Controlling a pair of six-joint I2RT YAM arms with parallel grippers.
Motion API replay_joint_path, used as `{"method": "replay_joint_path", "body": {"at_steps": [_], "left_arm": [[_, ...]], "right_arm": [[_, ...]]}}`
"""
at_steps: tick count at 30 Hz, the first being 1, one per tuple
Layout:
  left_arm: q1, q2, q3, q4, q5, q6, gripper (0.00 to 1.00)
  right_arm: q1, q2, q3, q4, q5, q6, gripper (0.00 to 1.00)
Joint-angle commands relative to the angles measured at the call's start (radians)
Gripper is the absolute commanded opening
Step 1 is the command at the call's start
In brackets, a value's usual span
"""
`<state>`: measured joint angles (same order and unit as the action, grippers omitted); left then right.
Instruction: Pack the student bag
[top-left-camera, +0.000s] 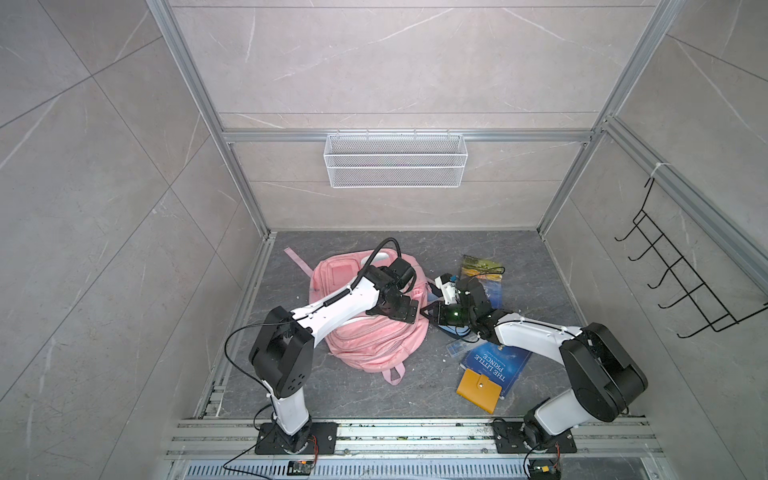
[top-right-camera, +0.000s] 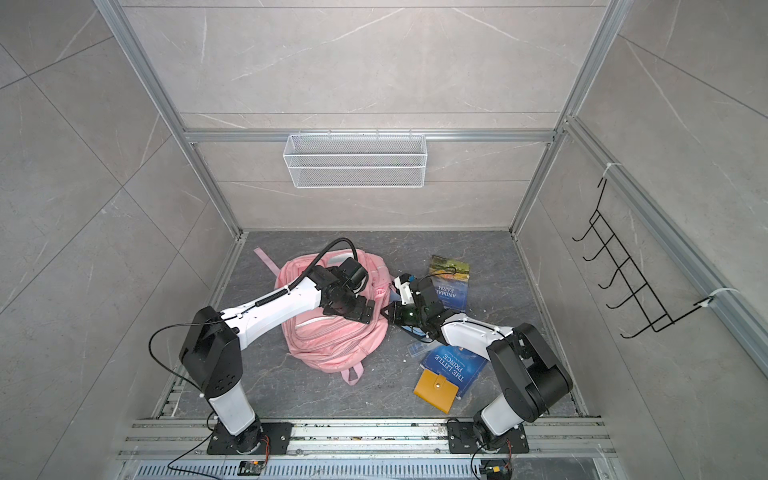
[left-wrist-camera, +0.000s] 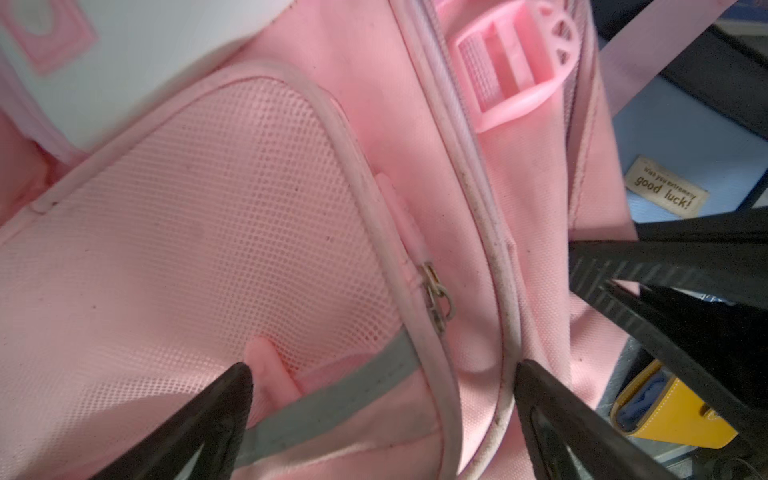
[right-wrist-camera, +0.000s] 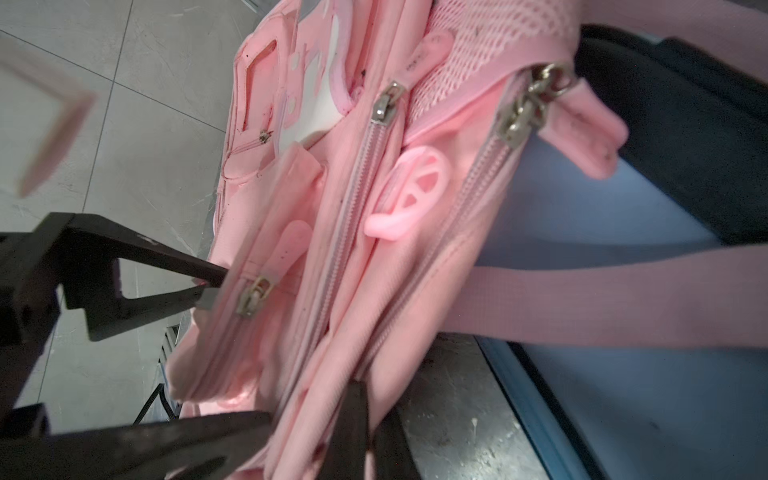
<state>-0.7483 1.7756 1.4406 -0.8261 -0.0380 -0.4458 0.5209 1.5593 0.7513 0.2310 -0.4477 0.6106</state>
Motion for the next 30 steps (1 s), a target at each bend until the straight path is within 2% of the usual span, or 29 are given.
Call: {"method": "replay_joint_path", "body": {"at_steps": [1,2,3,5,7,13,17,19,24,30], "left_arm": [[0.010,0.005,-0.019,0.011,-0.024,-0.012,0.95],[0.013,0.002,-0.036,0.022,-0.027,-0.014,0.85],[0.015,-0.004,-0.048,0.034,-0.024,-0.015,0.69],[0.026,-0.022,-0.070,0.049,-0.025,-0.019,0.36],[0.040,-0.045,-0.084,0.053,-0.027,-0.013,0.00],[0.105,-0.182,-0.134,0.066,0.007,0.070,0.00],[0.143,-0.305,-0.187,0.097,0.086,0.177,0.00],[0.164,-0.357,-0.210,0.111,0.143,0.203,0.00],[0.213,-0.431,-0.206,0.075,0.280,0.254,0.00],[0.262,-0.467,-0.190,0.007,0.385,0.297,0.00]], "right_arm": [[0.011,-0.040,-0.011,0.063,-0.036,0.006,0.00],[0.011,-0.044,-0.013,0.064,-0.037,0.007,0.00],[0.012,-0.048,-0.015,0.062,-0.038,0.008,0.00],[0.011,-0.059,-0.017,0.051,-0.042,0.007,0.01],[0.012,-0.079,-0.020,0.026,-0.046,-0.007,0.06],[0.007,-0.159,0.027,-0.193,-0.017,-0.159,0.29],[-0.033,-0.225,0.050,-0.298,0.037,-0.242,0.60],[-0.055,-0.232,0.081,-0.349,0.046,-0.309,0.69],[-0.087,-0.163,0.175,-0.428,0.063,-0.494,0.73],[-0.096,0.004,0.303,-0.482,-0.137,-0.633,0.67]]}}
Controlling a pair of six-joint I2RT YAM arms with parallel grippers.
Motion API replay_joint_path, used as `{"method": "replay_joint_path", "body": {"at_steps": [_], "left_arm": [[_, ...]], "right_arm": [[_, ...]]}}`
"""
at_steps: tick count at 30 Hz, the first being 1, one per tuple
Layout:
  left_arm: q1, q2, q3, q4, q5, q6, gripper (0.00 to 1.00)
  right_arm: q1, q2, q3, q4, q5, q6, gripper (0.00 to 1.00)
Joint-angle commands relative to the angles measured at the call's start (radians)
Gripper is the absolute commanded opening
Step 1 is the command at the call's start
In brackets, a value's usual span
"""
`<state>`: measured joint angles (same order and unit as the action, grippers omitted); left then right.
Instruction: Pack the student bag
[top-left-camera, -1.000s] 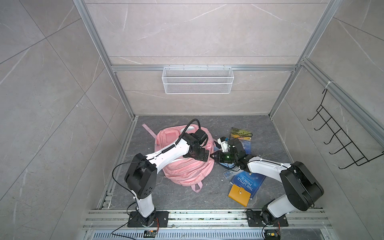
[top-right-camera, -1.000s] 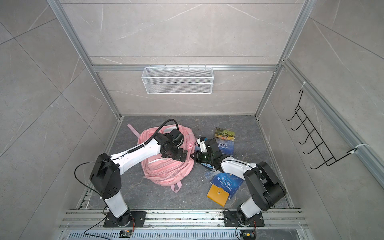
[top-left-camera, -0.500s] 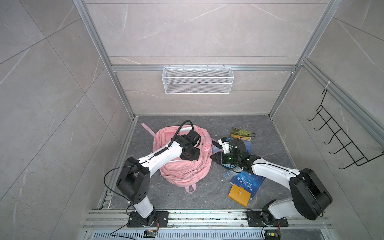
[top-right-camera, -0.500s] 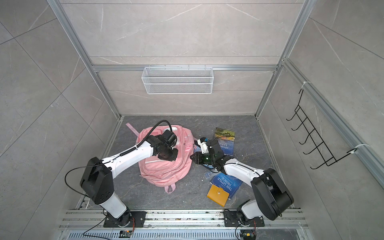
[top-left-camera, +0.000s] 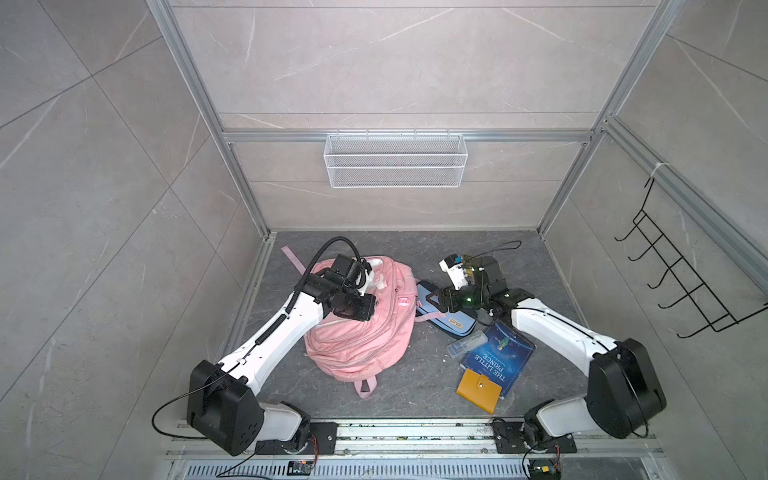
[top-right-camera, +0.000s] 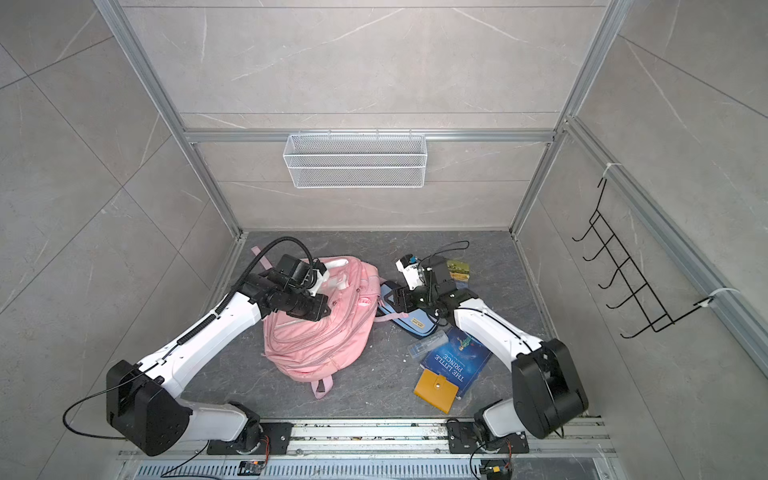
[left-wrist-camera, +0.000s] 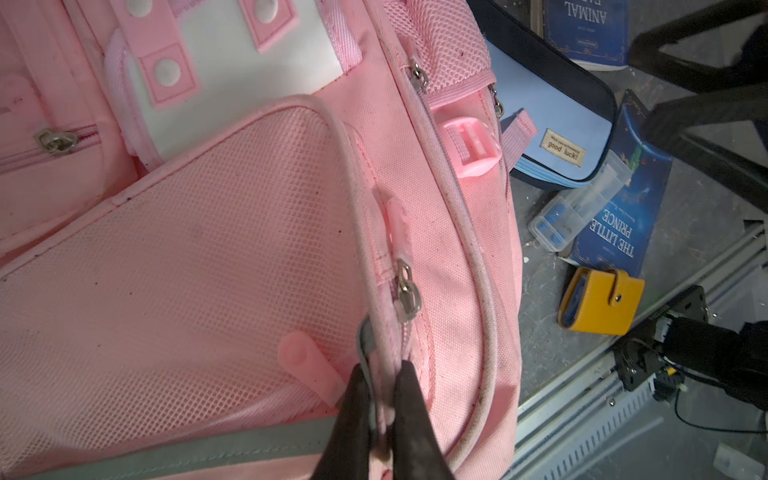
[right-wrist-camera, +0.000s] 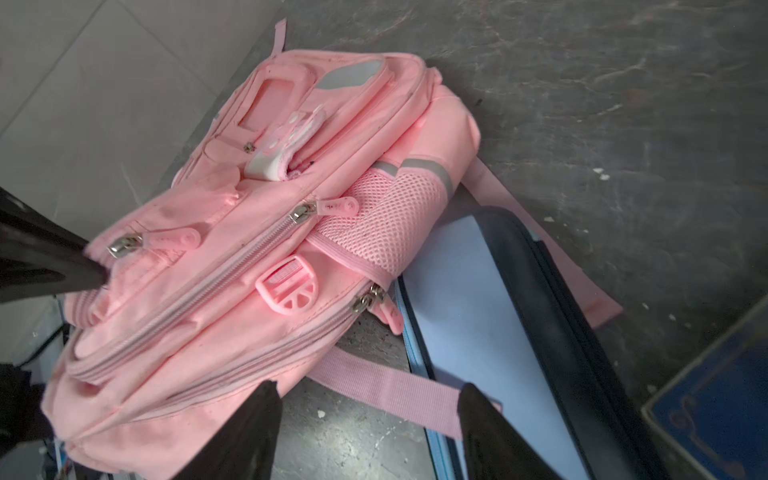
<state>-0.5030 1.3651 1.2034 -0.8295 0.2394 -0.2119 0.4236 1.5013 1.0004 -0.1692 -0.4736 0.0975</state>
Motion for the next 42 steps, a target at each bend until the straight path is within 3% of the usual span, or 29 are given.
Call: {"method": "replay_joint_path", "body": {"at_steps": [1,6,10,14,18,25,30,34,37,38,42], "left_arm": [[0.023,-0.057,0.052,0.001,0.117,0.067,0.00],[0.040,-0.058,0.075,-0.022,0.152,0.079,0.00],[0.041,-0.043,0.093,-0.045,0.187,0.090,0.00],[0.043,-0.035,0.101,-0.058,0.207,0.102,0.00],[0.045,-0.031,0.103,-0.075,0.221,0.115,0.00],[0.045,-0.026,0.106,-0.082,0.248,0.124,0.00],[0.046,-0.015,0.111,-0.104,0.270,0.132,0.00],[0.046,-0.017,0.110,-0.116,0.263,0.135,0.00],[0.047,-0.026,0.107,-0.123,0.185,0.132,0.00],[0.044,-0.035,0.103,-0.120,0.130,0.124,0.11],[-0.012,-0.084,0.118,-0.125,-0.186,0.088,0.73]], "right_arm": [[0.002,0.083,0.064,-0.099,-0.144,-0.133,0.67],[0.003,0.099,0.045,-0.140,-0.209,-0.170,0.62],[0.005,0.084,0.022,-0.155,-0.225,-0.190,0.41],[0.019,0.118,0.031,-0.157,-0.225,-0.200,0.33],[0.031,0.158,0.030,-0.119,-0.152,-0.199,0.31],[0.032,0.202,0.022,-0.047,-0.101,-0.192,0.37],[0.041,0.231,0.038,-0.013,-0.140,-0.182,0.42],[0.053,0.248,0.034,0.014,-0.149,-0.170,0.33],[0.056,0.250,0.039,0.021,-0.150,-0.168,0.26],[0.056,0.253,0.043,0.021,-0.150,-0.167,0.22],[0.055,0.248,0.042,0.031,-0.161,-0.155,0.06]]}}
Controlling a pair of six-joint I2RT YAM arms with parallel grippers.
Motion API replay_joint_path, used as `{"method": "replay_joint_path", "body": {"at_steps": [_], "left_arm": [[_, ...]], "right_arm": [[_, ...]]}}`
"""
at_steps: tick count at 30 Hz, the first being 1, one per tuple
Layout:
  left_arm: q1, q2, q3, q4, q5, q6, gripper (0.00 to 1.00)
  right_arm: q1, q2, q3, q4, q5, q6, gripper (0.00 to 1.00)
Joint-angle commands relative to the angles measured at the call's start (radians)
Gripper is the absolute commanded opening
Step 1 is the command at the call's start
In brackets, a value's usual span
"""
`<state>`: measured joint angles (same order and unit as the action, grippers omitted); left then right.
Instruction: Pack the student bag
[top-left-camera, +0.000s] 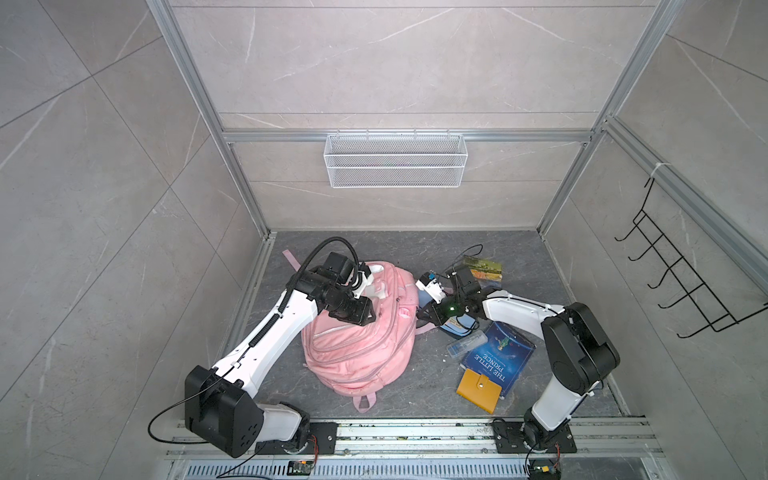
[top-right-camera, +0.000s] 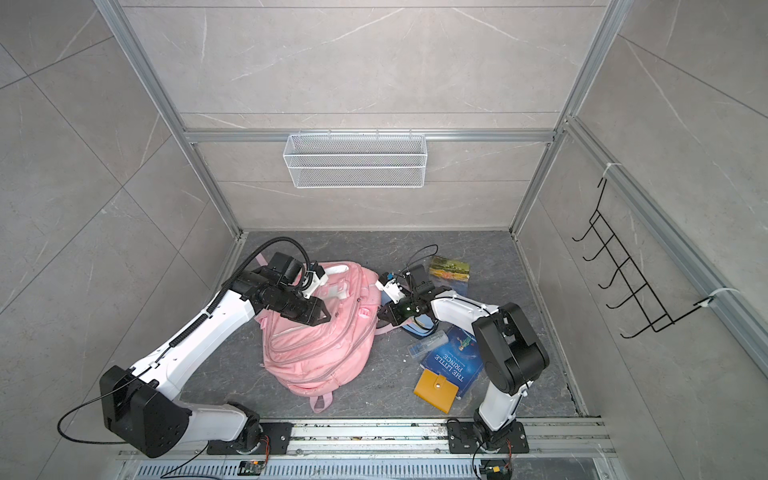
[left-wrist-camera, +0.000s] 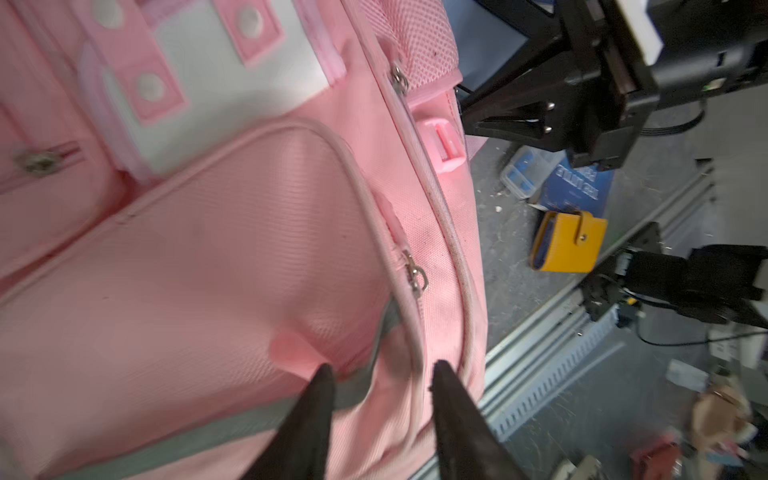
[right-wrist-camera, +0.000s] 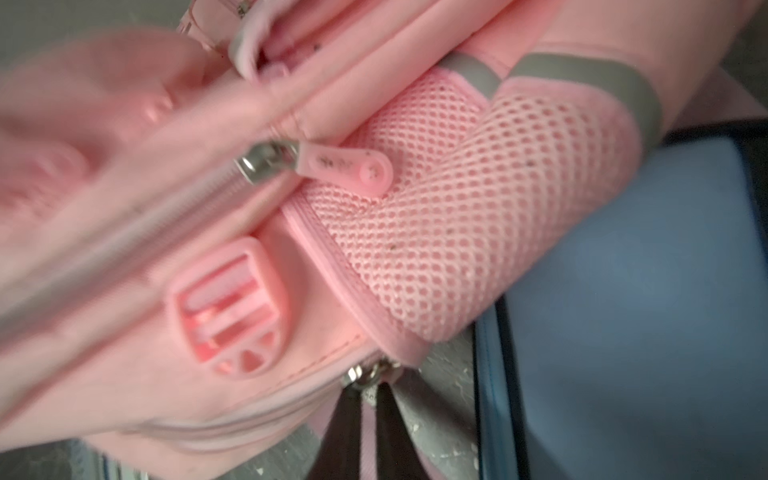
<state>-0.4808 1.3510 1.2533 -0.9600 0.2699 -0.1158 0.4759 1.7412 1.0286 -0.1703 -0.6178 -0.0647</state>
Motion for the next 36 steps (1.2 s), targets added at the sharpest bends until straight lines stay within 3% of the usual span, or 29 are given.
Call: {"method": "replay_joint_path", "body": {"at_steps": [1,2,7,10,15,23,29,32,33,34,35,36], "left_arm": [[-0.065,-0.087,0.080,0.007,-0.281,-0.014,0.91],[-0.103,-0.094,0.098,0.006,-0.326,-0.020,0.99],[-0.346,-0.060,0.090,0.018,-0.477,-0.129,1.00],[-0.430,0.002,0.034,0.061,-0.589,-0.206,1.00],[-0.435,0.133,0.029,0.116,-0.686,-0.296,1.00],[-0.465,0.268,-0.003,0.238,-0.624,-0.284,0.97],[-0.470,0.413,0.029,0.107,-0.735,-0.374,0.91],[-0.470,0.470,0.035,0.074,-0.794,-0.408,0.87],[-0.469,0.474,0.028,0.095,-0.786,-0.395,0.71],[-0.470,0.473,0.017,0.128,-0.767,-0.374,0.48],[-0.468,0.470,0.008,0.153,-0.751,-0.361,0.18],[-0.466,0.468,0.008,0.165,-0.747,-0.359,0.00]], "right_arm": [[0.003,0.003,0.009,0.038,-0.016,0.013,0.04],[0.003,-0.002,0.002,0.044,-0.016,0.015,0.02],[0.002,-0.026,-0.026,0.048,-0.007,0.022,0.00],[0.003,-0.038,-0.036,0.040,-0.002,0.019,0.00],[0.002,-0.070,-0.051,0.025,0.020,0.022,0.00],[0.003,-0.097,-0.064,0.013,0.064,0.047,0.00],[0.000,-0.125,-0.085,0.021,0.103,0.066,0.00],[-0.004,-0.147,-0.101,0.020,0.119,0.079,0.06],[-0.006,-0.157,-0.108,0.020,0.124,0.087,0.10],[-0.007,-0.169,-0.115,0.019,0.129,0.091,0.12],[-0.006,-0.184,-0.120,0.014,0.138,0.098,0.15],[-0.007,-0.199,-0.125,0.008,0.150,0.107,0.18]]}}
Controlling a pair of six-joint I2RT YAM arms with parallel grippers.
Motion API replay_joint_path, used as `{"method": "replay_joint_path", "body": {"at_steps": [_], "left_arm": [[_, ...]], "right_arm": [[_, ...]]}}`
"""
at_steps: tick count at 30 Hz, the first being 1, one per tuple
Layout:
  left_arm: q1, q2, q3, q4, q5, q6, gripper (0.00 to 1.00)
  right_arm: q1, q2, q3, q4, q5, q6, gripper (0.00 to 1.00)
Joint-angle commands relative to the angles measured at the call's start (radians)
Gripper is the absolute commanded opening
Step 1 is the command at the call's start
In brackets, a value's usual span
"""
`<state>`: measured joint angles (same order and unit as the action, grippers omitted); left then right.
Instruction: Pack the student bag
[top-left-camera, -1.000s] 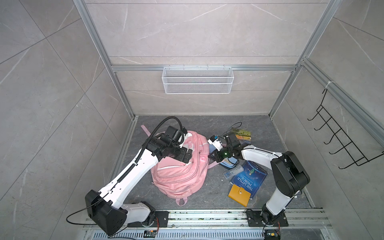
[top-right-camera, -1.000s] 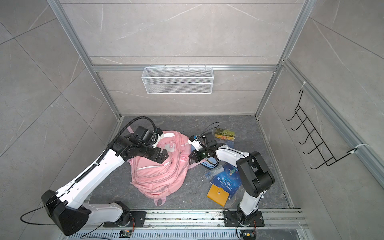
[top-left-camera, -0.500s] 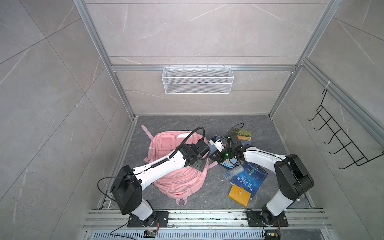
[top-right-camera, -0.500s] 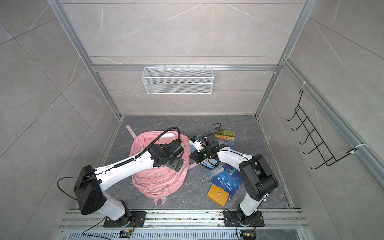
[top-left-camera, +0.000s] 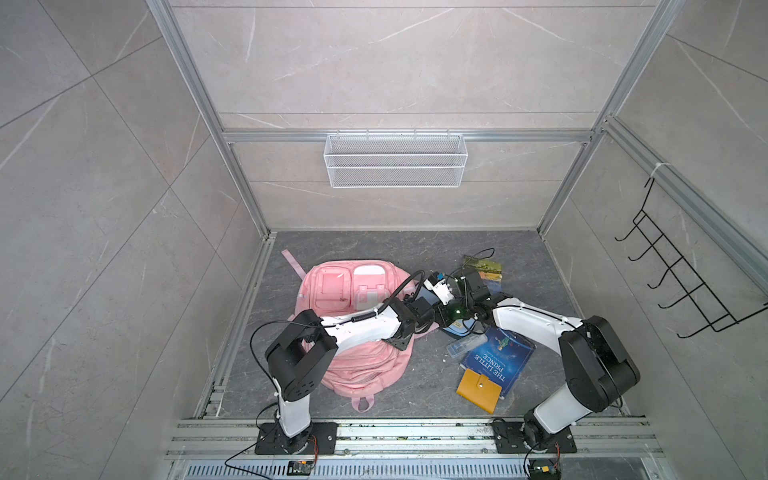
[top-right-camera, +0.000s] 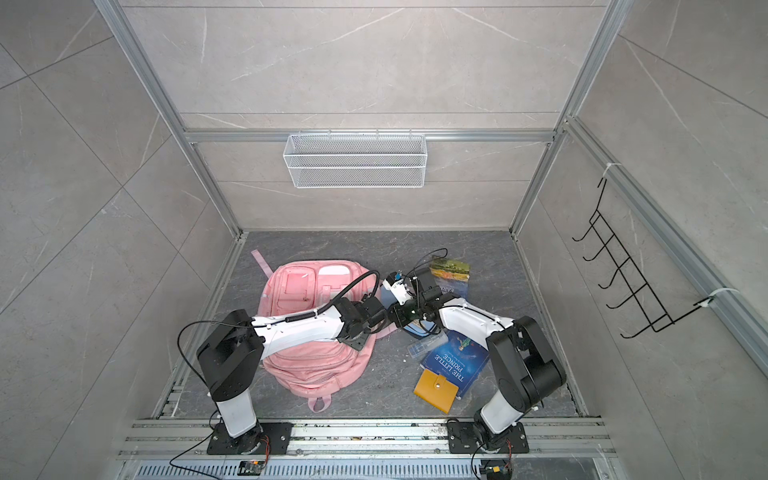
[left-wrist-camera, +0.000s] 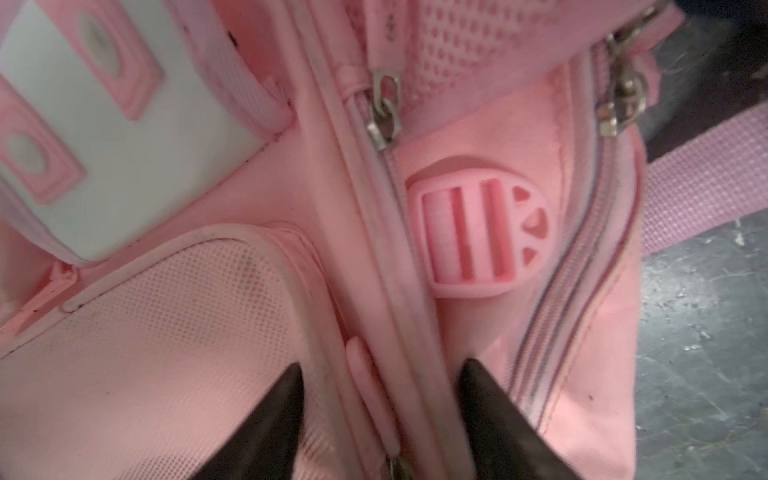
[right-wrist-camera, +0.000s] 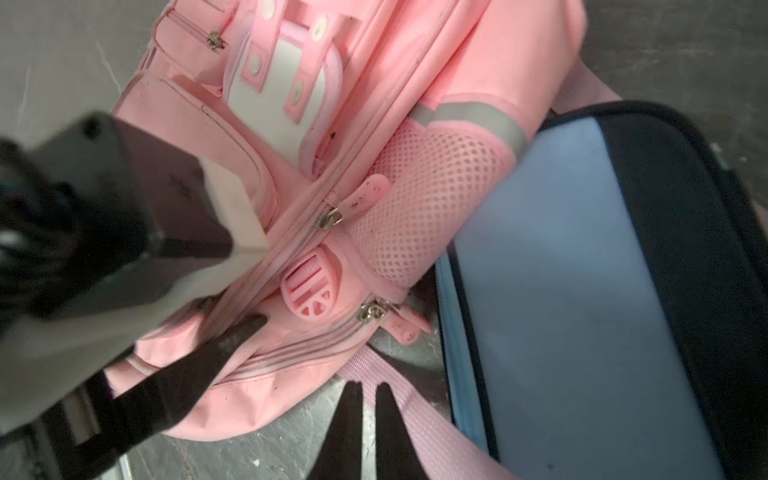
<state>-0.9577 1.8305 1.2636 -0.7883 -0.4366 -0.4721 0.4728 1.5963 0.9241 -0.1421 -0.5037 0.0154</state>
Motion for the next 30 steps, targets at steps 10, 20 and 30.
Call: {"method": "replay_joint_path", "body": {"at_steps": [10,20,30], "left_arm": [[0.092,-0.255,-0.032,0.098,0.266,0.140,0.00],[0.368,-0.503,-0.037,-0.021,0.777,0.280,0.00],[0.414,-0.470,0.047,-0.078,0.928,0.305,0.00]], "right_arm": [[-0.003,-0.199,-0.024,-0.092,0.043,0.054,0.48],[0.006,-0.199,0.041,-0.148,-0.233,0.008,0.50],[0.058,-0.125,0.176,-0.111,-0.221,-0.011,0.35]]}}
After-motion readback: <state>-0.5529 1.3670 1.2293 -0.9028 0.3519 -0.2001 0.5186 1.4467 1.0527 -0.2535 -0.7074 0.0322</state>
